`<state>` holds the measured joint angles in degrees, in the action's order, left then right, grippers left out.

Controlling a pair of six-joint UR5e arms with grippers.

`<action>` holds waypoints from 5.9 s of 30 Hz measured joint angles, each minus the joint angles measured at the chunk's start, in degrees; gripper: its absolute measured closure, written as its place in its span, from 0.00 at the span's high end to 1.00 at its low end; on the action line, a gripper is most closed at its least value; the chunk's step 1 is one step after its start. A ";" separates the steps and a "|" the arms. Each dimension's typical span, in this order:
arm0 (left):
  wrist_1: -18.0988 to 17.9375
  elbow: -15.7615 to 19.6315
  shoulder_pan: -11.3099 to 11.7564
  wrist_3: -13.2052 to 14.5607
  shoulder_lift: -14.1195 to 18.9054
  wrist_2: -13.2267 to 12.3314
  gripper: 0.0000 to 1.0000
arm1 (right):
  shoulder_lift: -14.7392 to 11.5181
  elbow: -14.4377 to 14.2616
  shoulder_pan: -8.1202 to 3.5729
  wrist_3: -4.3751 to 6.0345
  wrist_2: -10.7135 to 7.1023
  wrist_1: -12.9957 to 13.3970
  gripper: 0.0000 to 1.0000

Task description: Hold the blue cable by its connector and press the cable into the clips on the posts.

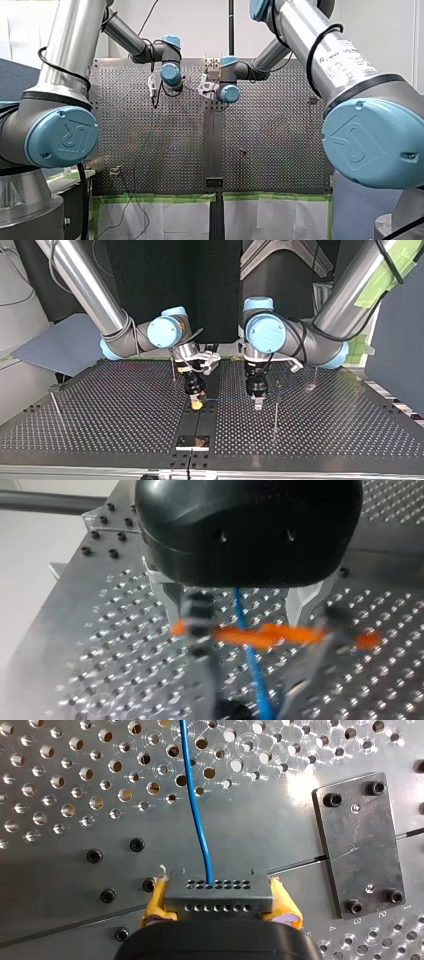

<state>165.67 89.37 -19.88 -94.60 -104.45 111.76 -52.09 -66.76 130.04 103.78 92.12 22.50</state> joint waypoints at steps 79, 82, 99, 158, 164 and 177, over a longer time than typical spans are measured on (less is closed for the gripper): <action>-1.21 -2.46 -2.57 1.63 -0.16 4.86 0.70 | 0.10 -1.33 -0.69 0.21 1.14 -0.69 0.00; -1.00 -2.46 -2.61 1.66 -0.16 5.25 0.64 | 0.10 -1.33 -0.69 0.21 1.12 -0.69 0.00; -0.40 -2.47 -2.89 2.37 -0.15 6.04 0.00 | 0.13 -1.33 -0.64 0.18 1.05 -0.69 0.00; -11.34 6.32 -10.93 2.39 -15.27 6.08 0.00 | 0.09 -24.33 -1.60 -2.94 10.50 0.42 0.00; -11.59 6.32 -11.97 2.74 -17.61 6.04 0.00 | 0.11 -26.70 -2.20 -2.84 11.40 1.71 0.00; -16.95 6.32 -15.37 1.94 -24.52 6.04 0.00 | 0.12 -32.10 -4.84 -2.53 11.91 5.99 0.00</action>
<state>148.72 95.69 -35.25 -92.66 -128.96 117.80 -51.97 -98.85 125.19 101.25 104.03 28.49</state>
